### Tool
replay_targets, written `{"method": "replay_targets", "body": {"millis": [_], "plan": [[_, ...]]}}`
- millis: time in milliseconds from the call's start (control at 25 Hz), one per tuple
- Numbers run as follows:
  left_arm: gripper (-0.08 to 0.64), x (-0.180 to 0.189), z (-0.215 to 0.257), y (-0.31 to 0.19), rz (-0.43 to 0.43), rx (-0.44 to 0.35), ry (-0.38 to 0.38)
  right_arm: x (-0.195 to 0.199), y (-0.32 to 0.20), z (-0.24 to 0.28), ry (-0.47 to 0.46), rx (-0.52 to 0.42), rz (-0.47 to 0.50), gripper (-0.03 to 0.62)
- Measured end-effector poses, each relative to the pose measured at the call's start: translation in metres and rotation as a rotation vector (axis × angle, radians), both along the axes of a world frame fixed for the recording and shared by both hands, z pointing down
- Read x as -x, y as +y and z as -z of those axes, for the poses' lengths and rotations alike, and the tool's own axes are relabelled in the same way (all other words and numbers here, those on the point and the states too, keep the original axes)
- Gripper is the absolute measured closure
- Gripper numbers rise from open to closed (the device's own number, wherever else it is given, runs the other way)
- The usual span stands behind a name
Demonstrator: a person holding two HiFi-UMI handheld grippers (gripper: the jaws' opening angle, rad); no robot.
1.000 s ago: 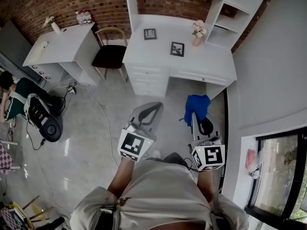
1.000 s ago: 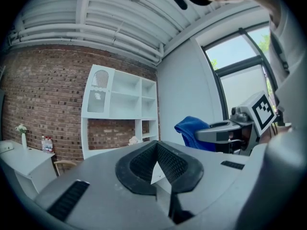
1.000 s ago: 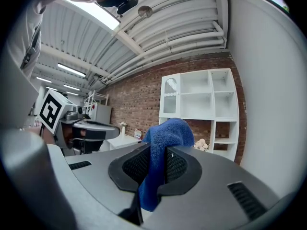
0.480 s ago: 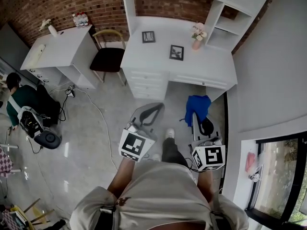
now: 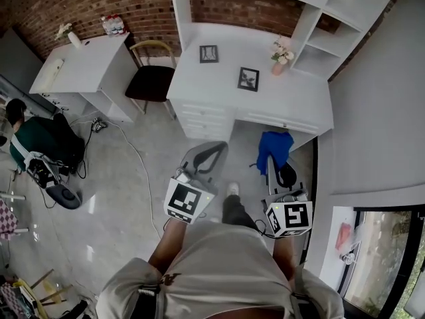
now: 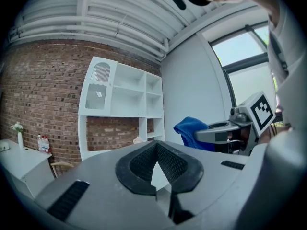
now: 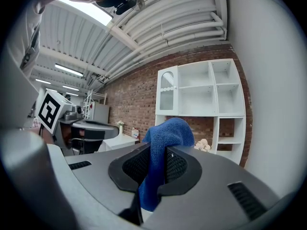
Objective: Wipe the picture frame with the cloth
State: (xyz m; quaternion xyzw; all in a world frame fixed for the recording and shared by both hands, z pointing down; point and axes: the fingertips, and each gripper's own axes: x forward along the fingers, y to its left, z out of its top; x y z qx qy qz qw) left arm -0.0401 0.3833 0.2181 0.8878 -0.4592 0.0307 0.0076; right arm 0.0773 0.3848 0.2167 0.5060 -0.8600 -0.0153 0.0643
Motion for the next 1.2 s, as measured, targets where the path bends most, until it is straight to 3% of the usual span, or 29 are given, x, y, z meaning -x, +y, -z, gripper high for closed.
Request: {"method": "replay_targets", "body": {"millis": [840, 1200], "plan": [[0.561, -0.043, -0.001, -0.147, 0.077, 0.014, -0.028, -0.035, -0.152, -0.006, -0.016, 0.028, 0.097, 0.558], [0.561, -0.062, -0.008, -0.187, 0.11, 0.037, -0.052, -0.048, -0.197, -0.012, -0.032, 0.039, 0.148, 0.558]]}}
